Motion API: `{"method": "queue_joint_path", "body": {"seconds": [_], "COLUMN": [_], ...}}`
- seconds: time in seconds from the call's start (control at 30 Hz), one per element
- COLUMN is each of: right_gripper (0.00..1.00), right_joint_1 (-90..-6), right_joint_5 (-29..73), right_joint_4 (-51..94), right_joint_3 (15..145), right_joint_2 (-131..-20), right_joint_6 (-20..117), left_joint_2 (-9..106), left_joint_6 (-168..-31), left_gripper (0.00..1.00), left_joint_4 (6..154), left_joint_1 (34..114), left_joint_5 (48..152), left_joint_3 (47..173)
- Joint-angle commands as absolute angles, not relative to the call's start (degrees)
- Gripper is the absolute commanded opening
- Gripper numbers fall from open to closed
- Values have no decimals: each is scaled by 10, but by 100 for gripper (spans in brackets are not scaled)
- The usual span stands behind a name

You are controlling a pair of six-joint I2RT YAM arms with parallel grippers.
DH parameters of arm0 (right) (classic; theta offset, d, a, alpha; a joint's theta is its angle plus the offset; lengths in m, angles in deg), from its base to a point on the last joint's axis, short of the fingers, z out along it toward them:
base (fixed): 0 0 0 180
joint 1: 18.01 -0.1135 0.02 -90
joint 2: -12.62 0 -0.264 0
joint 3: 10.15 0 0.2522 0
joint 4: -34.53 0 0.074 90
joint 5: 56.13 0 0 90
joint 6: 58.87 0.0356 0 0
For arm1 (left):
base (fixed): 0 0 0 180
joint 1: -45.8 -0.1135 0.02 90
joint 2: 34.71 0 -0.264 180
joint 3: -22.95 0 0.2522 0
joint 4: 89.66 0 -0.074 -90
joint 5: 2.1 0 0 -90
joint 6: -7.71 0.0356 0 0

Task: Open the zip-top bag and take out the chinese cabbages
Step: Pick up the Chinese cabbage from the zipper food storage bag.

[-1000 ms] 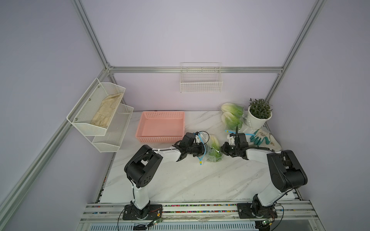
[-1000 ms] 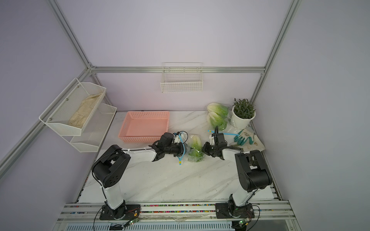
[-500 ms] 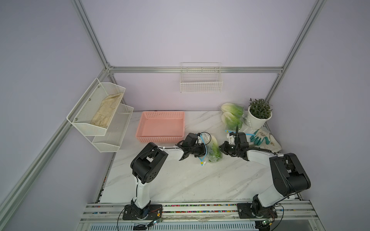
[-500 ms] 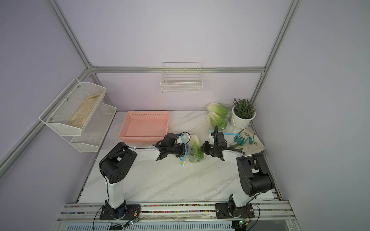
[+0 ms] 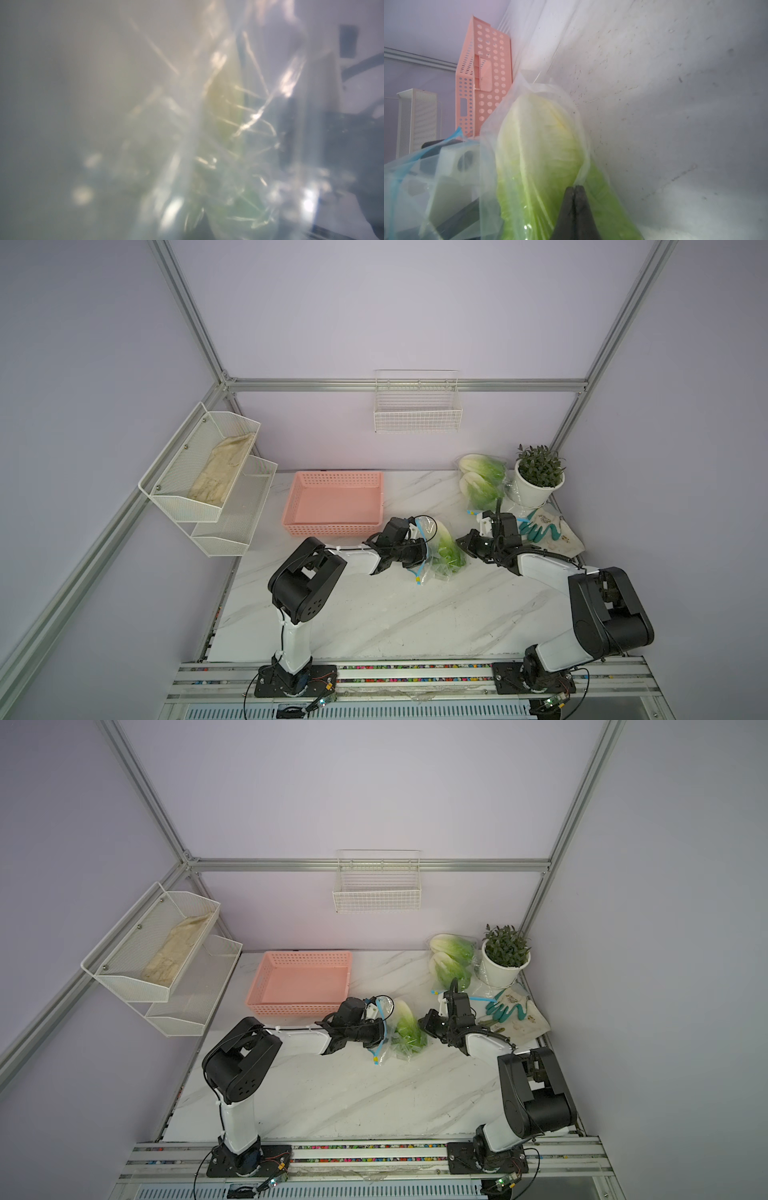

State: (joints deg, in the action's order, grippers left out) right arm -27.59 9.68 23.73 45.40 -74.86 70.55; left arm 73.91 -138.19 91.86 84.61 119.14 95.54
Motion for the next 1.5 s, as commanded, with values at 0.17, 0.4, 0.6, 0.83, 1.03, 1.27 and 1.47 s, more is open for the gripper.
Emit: {"method": "queue_joint_path", "body": {"seconds": [0.17,0.4,0.6,0.83,1.03,1.27,1.47], "right_gripper": [0,0,0,0,0,0,0], "right_joint_1": [-242,-215,-189,-168,-169,-181,-203], "right_joint_5": [179,209,218,200,95,65,45], "right_joint_4": [234,234,237,253,281,243,221], "right_joint_3": [467,473,472,463,444,438,449], "right_joint_2": [-746,-746,-750,-748,-750,-723,-725], "right_joint_6": [710,710,708,702,685,623,593], "left_joint_2": [644,620,593,570,611,649,654], "left_joint_6": [-1358,-1351,-1350,-1341,-1353,-1359,-1363], "left_gripper": [0,1,2,3,24,56,81], "left_joint_4": [932,910,896,871,889,909,912], "left_joint_1": [842,832,830,826,828,828,828], "left_joint_5": [1188,1195,1192,1179,1177,1179,1156], "left_joint_3": [911,899,878,862,890,914,919]}}
